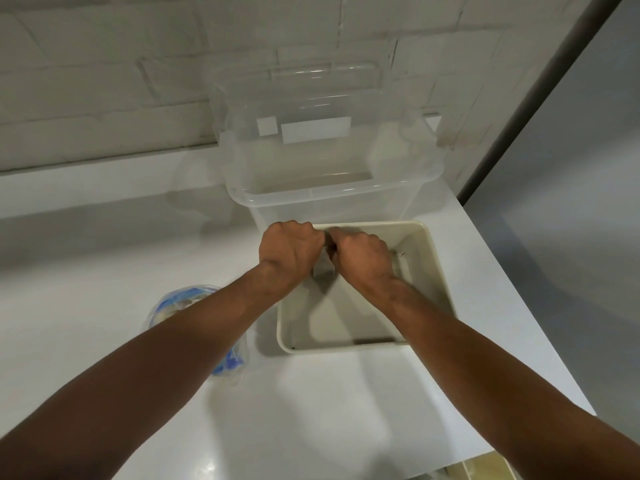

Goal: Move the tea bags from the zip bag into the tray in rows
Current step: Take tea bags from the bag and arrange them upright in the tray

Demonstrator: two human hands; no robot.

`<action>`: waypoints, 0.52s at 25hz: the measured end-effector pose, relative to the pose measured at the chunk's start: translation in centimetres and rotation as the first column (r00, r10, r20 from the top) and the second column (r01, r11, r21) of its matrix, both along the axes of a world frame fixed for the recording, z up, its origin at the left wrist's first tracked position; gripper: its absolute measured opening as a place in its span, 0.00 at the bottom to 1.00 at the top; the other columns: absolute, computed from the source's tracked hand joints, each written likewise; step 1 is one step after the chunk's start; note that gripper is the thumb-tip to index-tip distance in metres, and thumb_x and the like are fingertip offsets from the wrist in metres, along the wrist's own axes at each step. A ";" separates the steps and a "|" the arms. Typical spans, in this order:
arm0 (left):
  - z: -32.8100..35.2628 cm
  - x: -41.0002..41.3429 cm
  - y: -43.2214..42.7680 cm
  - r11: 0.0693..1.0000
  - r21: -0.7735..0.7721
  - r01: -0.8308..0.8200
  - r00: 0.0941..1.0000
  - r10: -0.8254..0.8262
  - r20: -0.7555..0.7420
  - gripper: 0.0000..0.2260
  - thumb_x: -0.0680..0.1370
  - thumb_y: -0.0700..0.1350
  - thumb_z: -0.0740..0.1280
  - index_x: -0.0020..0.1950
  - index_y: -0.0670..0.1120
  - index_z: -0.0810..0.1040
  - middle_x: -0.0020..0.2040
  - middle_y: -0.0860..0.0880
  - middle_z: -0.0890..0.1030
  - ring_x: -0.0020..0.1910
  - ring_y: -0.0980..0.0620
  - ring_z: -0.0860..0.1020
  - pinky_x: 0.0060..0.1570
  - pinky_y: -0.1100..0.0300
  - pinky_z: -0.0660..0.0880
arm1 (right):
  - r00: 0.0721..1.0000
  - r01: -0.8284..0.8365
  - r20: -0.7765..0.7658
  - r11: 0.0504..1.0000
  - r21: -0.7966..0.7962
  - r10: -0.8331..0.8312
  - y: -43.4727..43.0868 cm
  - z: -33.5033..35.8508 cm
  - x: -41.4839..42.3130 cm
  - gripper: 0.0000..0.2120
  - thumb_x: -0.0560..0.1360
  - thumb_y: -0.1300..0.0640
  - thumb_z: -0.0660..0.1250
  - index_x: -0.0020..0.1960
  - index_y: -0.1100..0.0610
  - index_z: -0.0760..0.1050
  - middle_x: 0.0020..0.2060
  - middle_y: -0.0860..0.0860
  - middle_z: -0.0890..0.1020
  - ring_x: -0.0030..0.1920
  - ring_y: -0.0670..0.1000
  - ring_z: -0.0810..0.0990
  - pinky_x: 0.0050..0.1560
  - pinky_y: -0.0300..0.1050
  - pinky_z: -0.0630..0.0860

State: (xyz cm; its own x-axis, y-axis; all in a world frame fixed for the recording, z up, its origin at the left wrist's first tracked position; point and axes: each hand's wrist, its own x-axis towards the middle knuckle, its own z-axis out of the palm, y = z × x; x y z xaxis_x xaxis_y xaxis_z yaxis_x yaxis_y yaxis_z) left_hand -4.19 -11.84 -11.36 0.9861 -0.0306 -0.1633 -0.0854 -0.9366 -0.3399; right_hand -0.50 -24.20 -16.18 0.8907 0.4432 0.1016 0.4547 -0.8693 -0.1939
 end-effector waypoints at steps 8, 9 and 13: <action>1.4 -1.1 2.0 0.974 -0.212 -0.081 0.983 0.113 0.143 0.06 0.75 0.39 0.66 0.47 0.50 0.79 0.41 0.51 0.78 0.38 0.47 0.74 0.37 0.58 0.67 | 0.987 -0.051 -0.152 0.998 -0.046 0.044 -1.6 0.2 -0.5 0.09 0.76 0.48 0.62 0.53 0.46 0.79 0.44 0.50 0.83 0.44 0.57 0.81 0.39 0.45 0.71; 1.6 -1.4 2.5 0.944 -0.313 -0.100 0.981 0.145 0.127 0.06 0.75 0.43 0.67 0.48 0.53 0.80 0.43 0.52 0.80 0.40 0.47 0.76 0.38 0.58 0.68 | 0.957 -0.136 -0.266 0.988 -0.072 0.112 -1.9 0.0 -0.6 0.10 0.76 0.47 0.63 0.53 0.43 0.80 0.44 0.48 0.83 0.45 0.54 0.80 0.41 0.46 0.74; 2.4 -2.6 5.2 0.773 -0.603 -0.198 0.963 0.267 0.026 0.01 0.74 0.52 0.70 0.43 0.57 0.82 0.42 0.61 0.83 0.45 0.53 0.79 0.42 0.58 0.73 | 0.882 -0.258 -0.425 0.963 -0.074 0.203 -1.8 -1.4 -0.9 0.09 0.76 0.45 0.64 0.54 0.37 0.79 0.49 0.43 0.81 0.50 0.51 0.79 0.44 0.45 0.73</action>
